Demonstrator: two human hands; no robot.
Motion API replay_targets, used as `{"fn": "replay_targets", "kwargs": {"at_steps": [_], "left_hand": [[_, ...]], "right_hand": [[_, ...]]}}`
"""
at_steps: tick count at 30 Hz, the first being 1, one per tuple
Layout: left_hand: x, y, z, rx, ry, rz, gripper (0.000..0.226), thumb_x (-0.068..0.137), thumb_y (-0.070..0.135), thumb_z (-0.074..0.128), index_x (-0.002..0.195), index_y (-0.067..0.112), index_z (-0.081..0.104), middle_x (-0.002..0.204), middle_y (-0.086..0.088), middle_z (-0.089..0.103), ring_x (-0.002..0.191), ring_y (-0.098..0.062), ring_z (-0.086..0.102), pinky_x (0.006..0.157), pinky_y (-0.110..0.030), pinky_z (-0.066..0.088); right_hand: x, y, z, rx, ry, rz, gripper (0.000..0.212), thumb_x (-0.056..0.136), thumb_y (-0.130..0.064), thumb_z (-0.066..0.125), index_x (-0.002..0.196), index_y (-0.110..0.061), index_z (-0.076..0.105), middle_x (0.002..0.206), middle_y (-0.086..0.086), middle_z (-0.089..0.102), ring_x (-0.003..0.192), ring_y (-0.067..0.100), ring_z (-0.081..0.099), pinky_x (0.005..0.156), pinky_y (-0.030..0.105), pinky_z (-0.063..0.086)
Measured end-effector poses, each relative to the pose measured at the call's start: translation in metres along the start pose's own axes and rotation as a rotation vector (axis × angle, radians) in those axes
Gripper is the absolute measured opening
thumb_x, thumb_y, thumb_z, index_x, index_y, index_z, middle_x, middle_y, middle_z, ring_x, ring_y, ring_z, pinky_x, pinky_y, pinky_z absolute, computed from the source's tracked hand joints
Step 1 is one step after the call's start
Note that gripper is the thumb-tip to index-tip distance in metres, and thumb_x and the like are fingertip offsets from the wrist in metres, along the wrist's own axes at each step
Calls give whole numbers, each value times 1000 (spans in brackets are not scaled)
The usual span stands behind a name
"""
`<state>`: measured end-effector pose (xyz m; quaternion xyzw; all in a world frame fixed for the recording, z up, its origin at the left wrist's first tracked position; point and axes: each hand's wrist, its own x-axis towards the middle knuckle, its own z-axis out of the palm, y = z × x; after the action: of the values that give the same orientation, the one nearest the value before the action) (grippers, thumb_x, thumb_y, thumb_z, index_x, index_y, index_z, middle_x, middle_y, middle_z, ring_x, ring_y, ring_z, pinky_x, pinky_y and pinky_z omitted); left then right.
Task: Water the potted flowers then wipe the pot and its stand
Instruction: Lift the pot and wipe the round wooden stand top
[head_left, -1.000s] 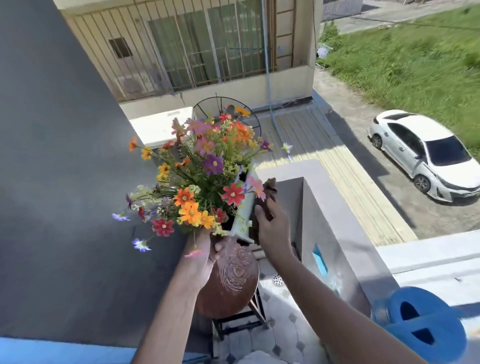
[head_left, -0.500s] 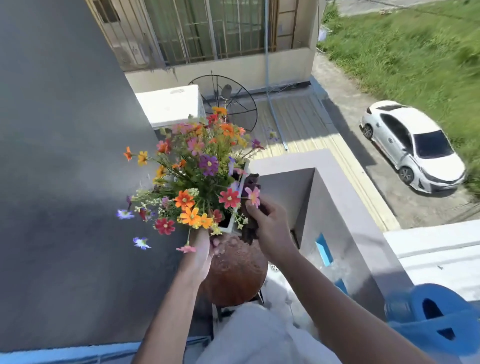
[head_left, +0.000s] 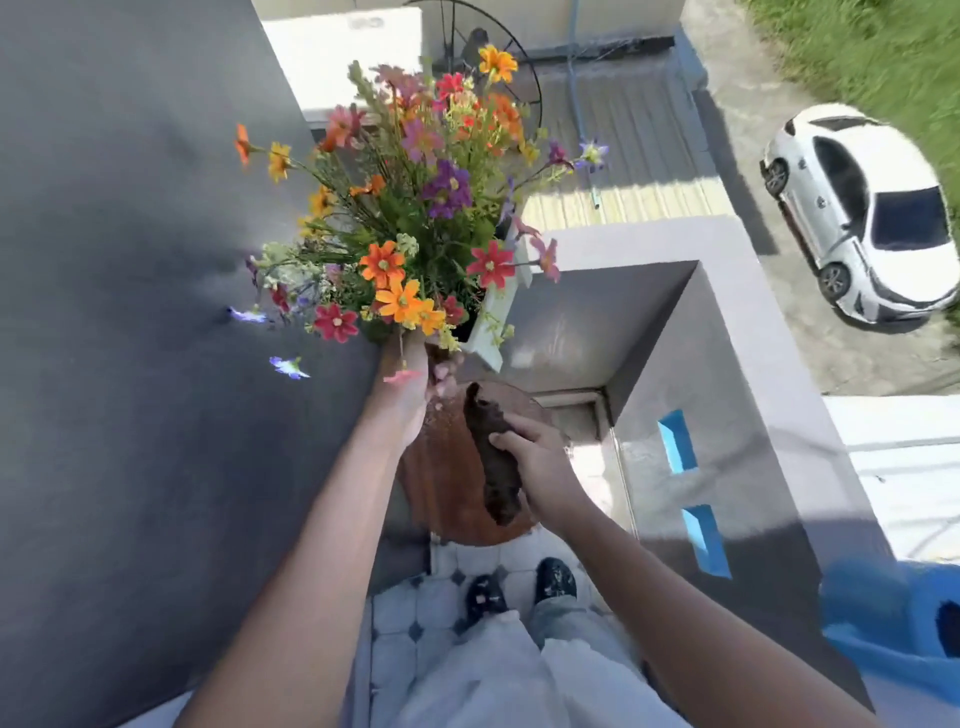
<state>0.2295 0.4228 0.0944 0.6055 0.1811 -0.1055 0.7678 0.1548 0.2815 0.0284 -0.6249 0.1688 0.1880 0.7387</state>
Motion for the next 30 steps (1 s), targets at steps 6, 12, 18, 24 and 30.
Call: {"fn": "replay_targets", "kwargs": {"at_steps": [6, 12, 18, 24, 30], "left_hand": [[24, -4, -10, -22, 53, -37, 27, 100, 13, 24, 107, 1, 48, 48, 6, 60, 36, -3, 38, 36, -16, 26], [34, -23, -34, -103, 52, -68, 32, 99, 11, 24, 85, 5, 53, 50, 0, 59, 37, -6, 41, 36, -17, 28], [35, -33, -40, -123, 51, -73, 33, 100, 13, 25, 87, 4, 54, 53, -5, 57, 36, -7, 41, 35, -17, 29], [46, -39, -45, -168, 14, -114, 40, 101, 17, 22, 83, 3, 55, 51, -4, 59, 36, -8, 42, 35, -15, 30], [47, -35, -37, -80, 108, -105, 26, 95, 13, 38, 75, 7, 53, 50, -3, 55, 35, -8, 37, 34, -18, 26]], "right_hand": [[30, 46, 21, -169, -189, 74, 20, 90, 2, 52, 82, -8, 67, 68, 6, 58, 59, 18, 52, 54, 24, 40], [73, 142, 42, -503, -324, 177, 29, 90, 1, 48, 102, -9, 72, 94, 9, 69, 76, 26, 63, 71, 37, 53], [65, 219, 50, -1319, -401, -271, 48, 91, -15, 52, 139, -16, 53, 134, 16, 46, 117, 39, 48, 81, 48, 56], [77, 226, 28, -1534, -364, -530, 54, 83, -16, 63, 136, -27, 58, 136, 15, 51, 113, 39, 47, 85, 47, 48], [142, 179, -37, -1455, -270, -523, 52, 92, -11, 57, 140, -33, 55, 145, 11, 44, 123, 36, 42, 100, 46, 45]]}}
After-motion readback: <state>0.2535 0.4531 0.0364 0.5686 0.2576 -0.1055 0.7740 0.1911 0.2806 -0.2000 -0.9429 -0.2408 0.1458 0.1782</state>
